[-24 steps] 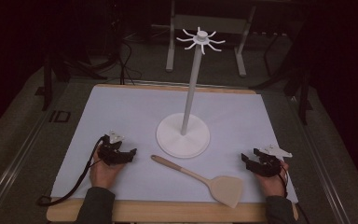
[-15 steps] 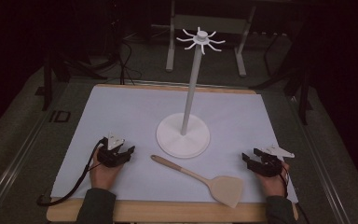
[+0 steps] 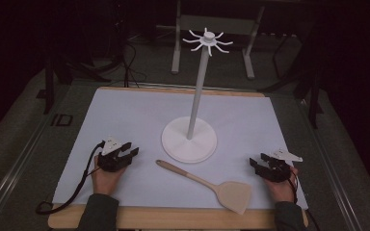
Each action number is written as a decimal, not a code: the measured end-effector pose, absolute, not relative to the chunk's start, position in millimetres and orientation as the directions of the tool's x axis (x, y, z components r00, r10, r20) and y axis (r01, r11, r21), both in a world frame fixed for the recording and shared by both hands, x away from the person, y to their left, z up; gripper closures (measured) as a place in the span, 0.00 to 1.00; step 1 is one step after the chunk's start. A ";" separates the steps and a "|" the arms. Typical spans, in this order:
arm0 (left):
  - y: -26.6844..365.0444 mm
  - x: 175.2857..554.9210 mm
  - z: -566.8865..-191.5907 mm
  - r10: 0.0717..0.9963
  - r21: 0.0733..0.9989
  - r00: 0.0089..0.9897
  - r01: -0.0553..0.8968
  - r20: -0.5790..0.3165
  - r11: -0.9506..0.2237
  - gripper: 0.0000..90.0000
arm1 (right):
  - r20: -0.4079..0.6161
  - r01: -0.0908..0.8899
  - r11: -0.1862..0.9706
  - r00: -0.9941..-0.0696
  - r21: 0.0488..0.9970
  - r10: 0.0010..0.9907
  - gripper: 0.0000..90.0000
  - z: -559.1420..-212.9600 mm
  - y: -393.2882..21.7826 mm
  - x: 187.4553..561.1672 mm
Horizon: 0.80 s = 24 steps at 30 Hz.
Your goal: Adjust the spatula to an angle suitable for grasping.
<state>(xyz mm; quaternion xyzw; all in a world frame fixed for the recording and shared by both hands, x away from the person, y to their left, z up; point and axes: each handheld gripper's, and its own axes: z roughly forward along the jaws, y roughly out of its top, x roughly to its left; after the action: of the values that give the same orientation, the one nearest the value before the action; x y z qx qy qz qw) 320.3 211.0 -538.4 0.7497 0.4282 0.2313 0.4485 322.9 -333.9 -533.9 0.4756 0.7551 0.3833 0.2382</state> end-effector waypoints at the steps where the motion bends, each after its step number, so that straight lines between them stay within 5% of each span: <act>1: 210.9 319.7 -538.2 0.851 0.871 0.524 0.431 -0.029 -0.235 0.68 | 0.004 0.535 0.255 -0.435 0.805 0.900 0.48 -533.9 -333.9 323.0; 8: 210.5 319.6 -538.7 0.844 0.870 0.536 0.428 -0.026 -0.244 0.76 | 0.008 0.541 0.259 -0.442 0.800 0.897 0.48 -534.2 -333.7 323.6; 24: 213.8 317.6 -539.2 0.852 0.884 0.521 0.418 -0.046 -0.208 0.68 | -0.001 0.544 0.281 -0.457 0.791 0.889 0.49 -533.9 -331.9 324.7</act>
<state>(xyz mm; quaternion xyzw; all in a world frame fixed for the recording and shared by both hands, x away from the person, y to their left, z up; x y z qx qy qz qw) 317.6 213.8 -539.2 0.7406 0.4289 0.2355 0.4606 324.7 -331.9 -533.9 0.4675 0.7664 0.3758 0.2299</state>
